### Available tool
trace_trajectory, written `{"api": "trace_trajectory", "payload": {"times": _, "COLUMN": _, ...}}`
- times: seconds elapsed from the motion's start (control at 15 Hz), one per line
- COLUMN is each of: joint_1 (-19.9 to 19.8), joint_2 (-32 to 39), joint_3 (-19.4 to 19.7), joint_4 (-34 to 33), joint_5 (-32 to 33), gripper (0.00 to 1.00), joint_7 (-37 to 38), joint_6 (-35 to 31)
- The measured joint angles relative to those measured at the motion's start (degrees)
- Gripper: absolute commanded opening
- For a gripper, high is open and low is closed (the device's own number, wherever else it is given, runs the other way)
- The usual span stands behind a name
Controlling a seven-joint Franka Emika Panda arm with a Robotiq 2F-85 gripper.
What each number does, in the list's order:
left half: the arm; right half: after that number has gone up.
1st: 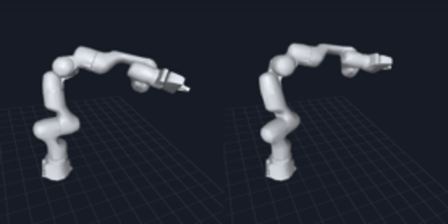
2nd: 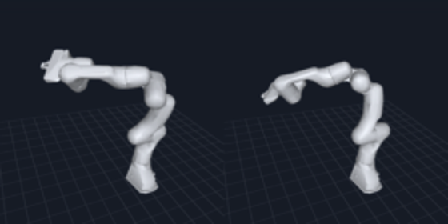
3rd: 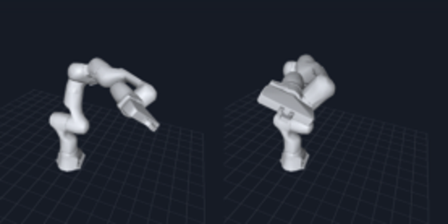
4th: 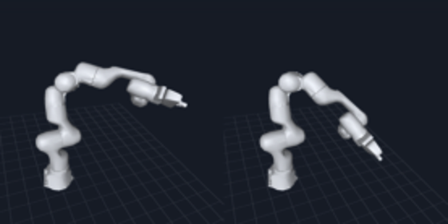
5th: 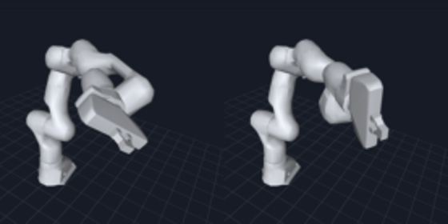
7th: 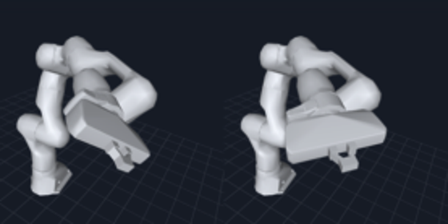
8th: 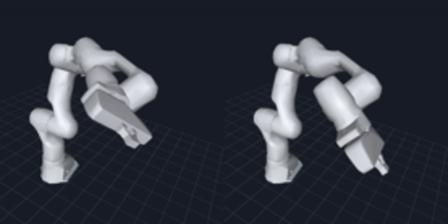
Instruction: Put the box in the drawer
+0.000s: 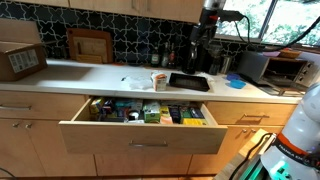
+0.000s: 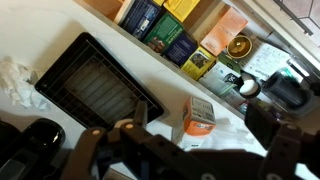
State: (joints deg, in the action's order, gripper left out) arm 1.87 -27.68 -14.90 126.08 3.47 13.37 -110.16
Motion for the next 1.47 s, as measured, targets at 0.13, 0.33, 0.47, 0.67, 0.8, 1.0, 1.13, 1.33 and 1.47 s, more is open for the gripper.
{"api": "trace_trajectory", "payload": {"times": 0.13, "joint_1": -1.5, "joint_2": 7.4, "joint_3": -2.3, "joint_4": -5.3, "joint_5": 0.4, "gripper": 1.0, "joint_7": 4.3, "joint_6": 0.0}}
{"api": "trace_trajectory", "payload": {"times": 0.33, "joint_1": -2.7, "joint_2": 18.5, "joint_3": -4.8, "joint_4": -13.3, "joint_5": 7.3, "gripper": 1.0, "joint_7": 9.5, "joint_6": -1.0}}
{"api": "trace_trajectory", "payload": {"times": 0.47, "joint_1": -2.2, "joint_2": 24.3, "joint_3": -4.7, "joint_4": -17.8, "joint_5": 9.8, "gripper": 1.0, "joint_7": 10.2, "joint_6": -1.5}}
{"api": "trace_trajectory", "payload": {"times": 0.67, "joint_1": -2.0, "joint_2": 26.6, "joint_3": -4.6, "joint_4": -20.0, "joint_5": 10.3, "gripper": 1.0, "joint_7": 10.2, "joint_6": -1.5}}
{"api": "trace_trajectory", "payload": {"times": 0.8, "joint_1": -1.9, "joint_2": 26.4, "joint_3": -4.6, "joint_4": -20.2, "joint_5": 10.3, "gripper": 1.0, "joint_7": 10.2, "joint_6": -1.5}}
{"api": "trace_trajectory", "payload": {"times": 1.0, "joint_1": -1.1, "joint_2": 26.4, "joint_3": -3.9, "joint_4": -20.4, "joint_5": 10.3, "gripper": 1.0, "joint_7": 10.2, "joint_6": -1.5}}
{"api": "trace_trajectory", "payload": {"times": 1.13, "joint_1": 0.6, "joint_2": 27.1, "joint_3": -2.0, "joint_4": -21.1, "joint_5": 10.3, "gripper": 1.0, "joint_7": 11.5, "joint_6": -1.5}}
{"api": "trace_trajectory", "payload": {"times": 1.33, "joint_1": 2.8, "joint_2": 31.5, "joint_3": -0.2, "joint_4": -24.3, "joint_5": 10.9, "gripper": 1.0, "joint_7": 14.6, "joint_6": -1.2}}
{"api": "trace_trajectory", "payload": {"times": 1.47, "joint_1": 4.5, "joint_2": 35.7, "joint_3": 0.9, "joint_4": -27.6, "joint_5": 12.3, "gripper": 1.0, "joint_7": 17.1, "joint_6": -0.7}}
